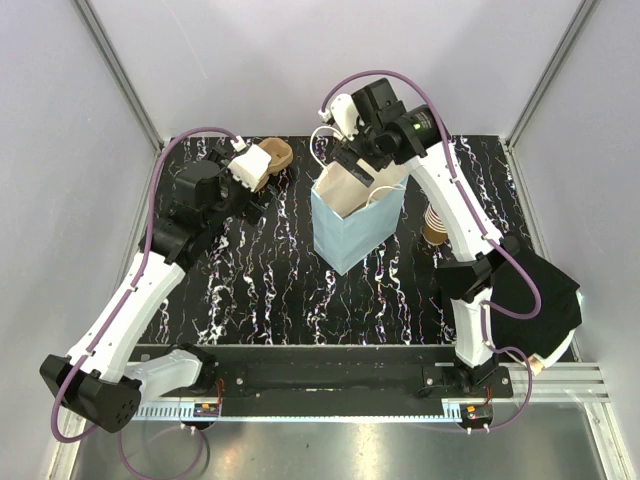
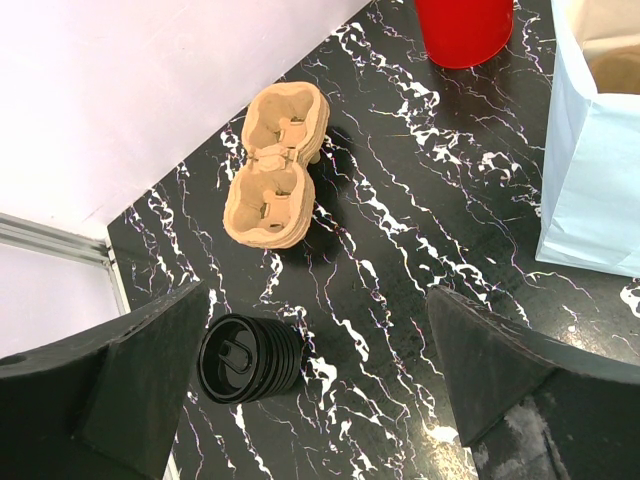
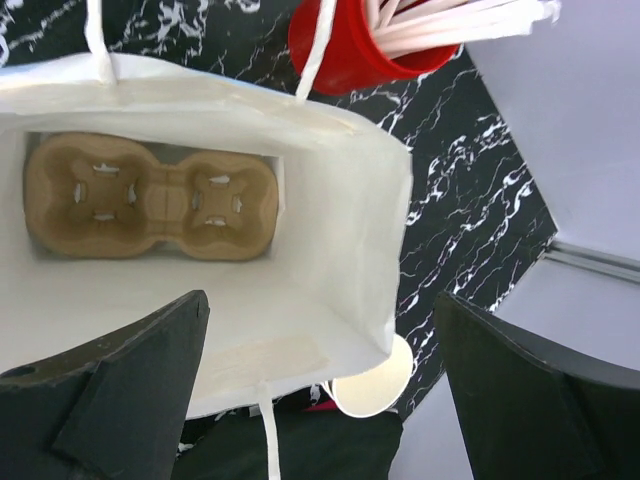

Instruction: Pack the takeout coffee

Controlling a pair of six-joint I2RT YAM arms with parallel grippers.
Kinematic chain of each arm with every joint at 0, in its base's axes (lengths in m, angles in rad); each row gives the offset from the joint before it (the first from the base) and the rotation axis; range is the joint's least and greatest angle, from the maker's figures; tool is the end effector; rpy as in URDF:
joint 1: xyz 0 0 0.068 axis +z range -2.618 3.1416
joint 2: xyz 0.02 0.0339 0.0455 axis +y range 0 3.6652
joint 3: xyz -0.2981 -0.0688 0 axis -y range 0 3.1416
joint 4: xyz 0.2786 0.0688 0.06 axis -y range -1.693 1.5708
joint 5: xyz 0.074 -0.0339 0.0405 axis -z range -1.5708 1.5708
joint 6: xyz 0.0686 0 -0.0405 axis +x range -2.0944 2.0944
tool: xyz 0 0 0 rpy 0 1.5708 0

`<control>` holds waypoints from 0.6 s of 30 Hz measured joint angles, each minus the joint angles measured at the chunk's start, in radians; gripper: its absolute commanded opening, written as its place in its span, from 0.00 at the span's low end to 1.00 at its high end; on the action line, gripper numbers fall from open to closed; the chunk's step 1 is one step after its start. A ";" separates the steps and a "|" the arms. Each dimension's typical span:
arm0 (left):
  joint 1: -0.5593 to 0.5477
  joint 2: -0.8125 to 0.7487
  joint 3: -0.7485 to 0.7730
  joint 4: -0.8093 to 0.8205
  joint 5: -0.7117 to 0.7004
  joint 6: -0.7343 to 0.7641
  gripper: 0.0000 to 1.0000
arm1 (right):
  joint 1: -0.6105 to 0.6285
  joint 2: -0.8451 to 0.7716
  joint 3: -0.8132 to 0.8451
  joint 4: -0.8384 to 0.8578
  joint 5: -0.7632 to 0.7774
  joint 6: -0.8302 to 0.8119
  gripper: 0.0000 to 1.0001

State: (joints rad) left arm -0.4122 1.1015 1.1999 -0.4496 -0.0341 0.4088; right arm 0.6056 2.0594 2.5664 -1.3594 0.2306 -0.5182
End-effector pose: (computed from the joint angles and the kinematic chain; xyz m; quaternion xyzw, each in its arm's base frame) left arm 0.2670 -0.1142 0.4174 0.3181 0.7554 0.0130 0.5726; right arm 0.3929 0.2530 0.4585 -0.4613 0.8085 -0.0923 0.3536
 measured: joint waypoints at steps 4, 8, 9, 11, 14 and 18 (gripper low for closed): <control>0.000 0.000 0.000 -0.003 0.000 0.000 0.99 | 0.000 -0.019 0.052 0.001 -0.029 0.001 1.00; 0.000 0.000 0.000 -0.005 0.000 0.000 0.99 | 0.000 -0.074 0.055 0.000 -0.060 0.002 1.00; 0.000 0.000 0.000 -0.005 0.000 0.000 0.99 | 0.000 -0.088 0.055 0.000 -0.066 0.002 1.00; 0.000 0.000 0.000 -0.005 0.000 0.000 0.99 | 0.000 -0.123 0.051 0.000 -0.081 0.002 1.00; 0.000 0.000 0.000 -0.005 0.000 0.001 0.99 | 0.000 -0.169 0.037 0.001 -0.110 0.000 1.00; 0.000 0.000 0.000 -0.005 0.000 0.001 0.99 | 0.000 -0.211 0.014 0.000 -0.151 -0.002 1.00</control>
State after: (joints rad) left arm -0.4122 1.1019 1.1999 -0.4545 -0.0345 0.4095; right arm 0.6056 1.8481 2.5805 -1.3590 0.0795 -0.5201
